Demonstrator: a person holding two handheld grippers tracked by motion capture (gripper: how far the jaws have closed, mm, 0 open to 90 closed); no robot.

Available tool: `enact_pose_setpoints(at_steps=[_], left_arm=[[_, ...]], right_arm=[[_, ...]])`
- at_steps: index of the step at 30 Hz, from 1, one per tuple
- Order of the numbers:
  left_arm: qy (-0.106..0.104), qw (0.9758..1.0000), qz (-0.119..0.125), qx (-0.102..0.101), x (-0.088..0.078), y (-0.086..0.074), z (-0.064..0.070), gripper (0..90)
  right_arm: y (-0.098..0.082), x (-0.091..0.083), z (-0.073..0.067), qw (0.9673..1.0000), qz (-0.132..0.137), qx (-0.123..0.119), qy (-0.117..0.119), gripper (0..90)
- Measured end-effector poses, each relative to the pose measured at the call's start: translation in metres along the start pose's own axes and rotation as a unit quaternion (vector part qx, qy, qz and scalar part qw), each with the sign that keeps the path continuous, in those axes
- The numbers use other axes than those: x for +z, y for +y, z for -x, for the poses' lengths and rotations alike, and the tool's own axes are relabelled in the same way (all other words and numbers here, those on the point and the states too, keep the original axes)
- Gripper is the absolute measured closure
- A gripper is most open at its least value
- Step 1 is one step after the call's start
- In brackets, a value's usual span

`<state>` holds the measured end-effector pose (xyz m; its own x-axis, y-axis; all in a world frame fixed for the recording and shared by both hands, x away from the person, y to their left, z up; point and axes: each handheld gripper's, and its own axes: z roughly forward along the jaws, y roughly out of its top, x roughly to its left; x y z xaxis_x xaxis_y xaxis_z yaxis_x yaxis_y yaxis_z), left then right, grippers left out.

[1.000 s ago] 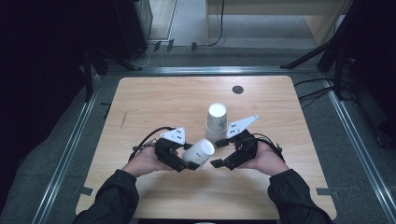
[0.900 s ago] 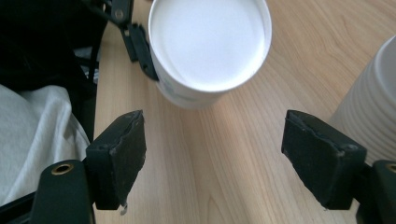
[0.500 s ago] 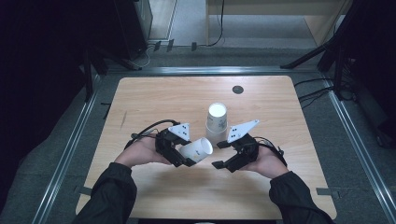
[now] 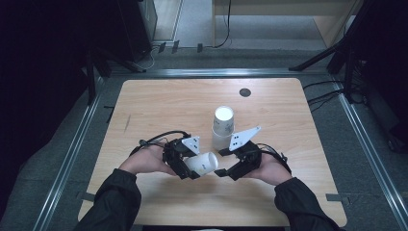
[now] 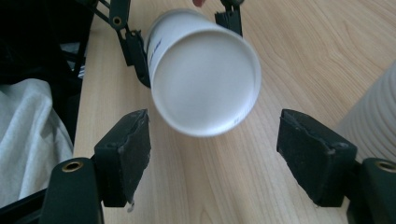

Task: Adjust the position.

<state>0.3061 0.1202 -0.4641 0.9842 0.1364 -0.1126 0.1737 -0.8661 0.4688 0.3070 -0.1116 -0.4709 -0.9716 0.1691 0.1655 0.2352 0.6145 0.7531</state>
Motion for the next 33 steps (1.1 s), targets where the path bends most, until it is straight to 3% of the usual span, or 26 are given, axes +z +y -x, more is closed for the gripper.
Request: enact_pose_setpoints(at_steps=[7, 20, 22, 23, 24, 26, 33], left_arm=[[-0.012, 0.9999, -0.005, 0.011, 0.007, 0.007, 0.005, 30.4], [-0.016, 0.9997, 0.002, 0.02, 0.009, 0.008, 0.007, 29.0], [-0.005, 0.9998, 0.013, 0.013, 0.009, 0.008, 0.008, 22.2], [-0.001, 0.9999, 0.015, 0.003, 0.008, 0.008, 0.007, 11.8], [0.003, 0.9998, 0.021, -0.001, 0.007, 0.008, 0.006, 8.4], [0.013, 0.9993, 0.036, -0.008, 0.005, 0.006, 0.004, 8.4], [0.004, 0.9975, 0.068, -0.017, -0.001, -0.003, 0.0, 8.4]], right_arm=[[0.003, 0.009, -0.004, 0.9998, -0.007, -0.007, 0.018, 26.3], [0.005, 0.015, -0.005, 0.9988, -0.019, -0.012, 0.043, 35.7], [0.006, 0.014, -0.006, 0.9989, -0.015, -0.017, 0.041, 35.7], [0.006, 0.013, -0.006, 0.9988, -0.015, -0.014, 0.043, 35.7], [0.006, 0.011, -0.005, 0.999, -0.012, -0.016, 0.04, 35.7], [0.005, 0.009, -0.003, 0.9991, -0.007, -0.016, 0.039, 35.6], [0.002, -0.006, 0.002, 0.9993, 0.016, -0.007, 0.032, 35.5]])
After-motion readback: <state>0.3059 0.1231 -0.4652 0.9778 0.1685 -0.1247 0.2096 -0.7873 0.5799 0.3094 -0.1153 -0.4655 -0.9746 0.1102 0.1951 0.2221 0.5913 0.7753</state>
